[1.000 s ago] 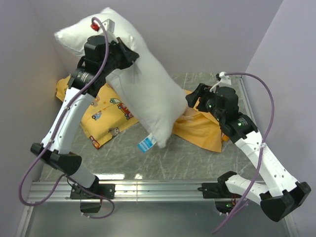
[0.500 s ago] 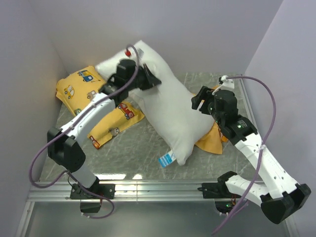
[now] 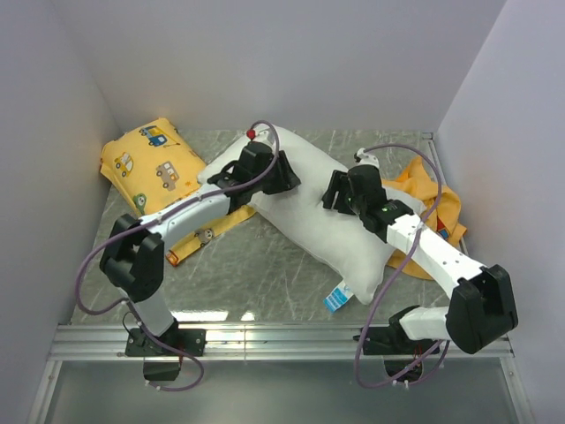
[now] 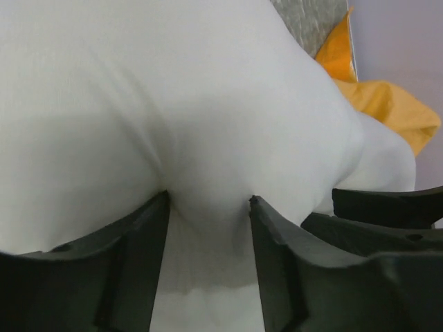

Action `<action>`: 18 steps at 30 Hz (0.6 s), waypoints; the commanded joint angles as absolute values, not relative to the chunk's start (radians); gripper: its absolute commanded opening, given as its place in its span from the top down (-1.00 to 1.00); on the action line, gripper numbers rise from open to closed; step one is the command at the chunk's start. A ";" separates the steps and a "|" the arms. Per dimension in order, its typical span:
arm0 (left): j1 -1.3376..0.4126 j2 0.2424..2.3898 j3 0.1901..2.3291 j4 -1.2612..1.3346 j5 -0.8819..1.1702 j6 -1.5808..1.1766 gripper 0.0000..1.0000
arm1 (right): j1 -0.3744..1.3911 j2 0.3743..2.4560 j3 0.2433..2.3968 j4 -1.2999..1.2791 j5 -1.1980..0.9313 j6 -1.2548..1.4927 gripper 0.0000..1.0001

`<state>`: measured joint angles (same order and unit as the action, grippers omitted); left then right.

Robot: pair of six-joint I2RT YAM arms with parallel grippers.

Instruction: Remove the pillowcase from the pillow

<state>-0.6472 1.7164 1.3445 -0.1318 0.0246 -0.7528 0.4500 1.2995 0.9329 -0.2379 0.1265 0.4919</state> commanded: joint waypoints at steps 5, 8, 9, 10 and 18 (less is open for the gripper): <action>-0.661 1.442 1.319 -0.270 -0.178 -0.646 -0.47 | 0.456 1.232 0.971 -0.273 0.067 0.502 -0.46; -0.661 1.307 1.293 -0.279 -0.205 -0.617 -0.53 | 0.454 1.143 1.029 -0.317 0.063 0.485 -0.53; -0.661 1.242 1.263 -0.278 -0.215 -0.620 -0.54 | 0.454 1.090 1.054 -0.327 0.055 0.482 -0.64; -0.663 1.214 1.249 -0.300 -0.238 -0.620 -0.54 | 0.454 1.062 1.061 -0.336 0.052 0.476 -0.67; -0.661 0.976 1.059 -0.376 -0.344 -0.657 -0.52 | 0.454 0.781 1.011 -0.357 0.061 0.465 -0.95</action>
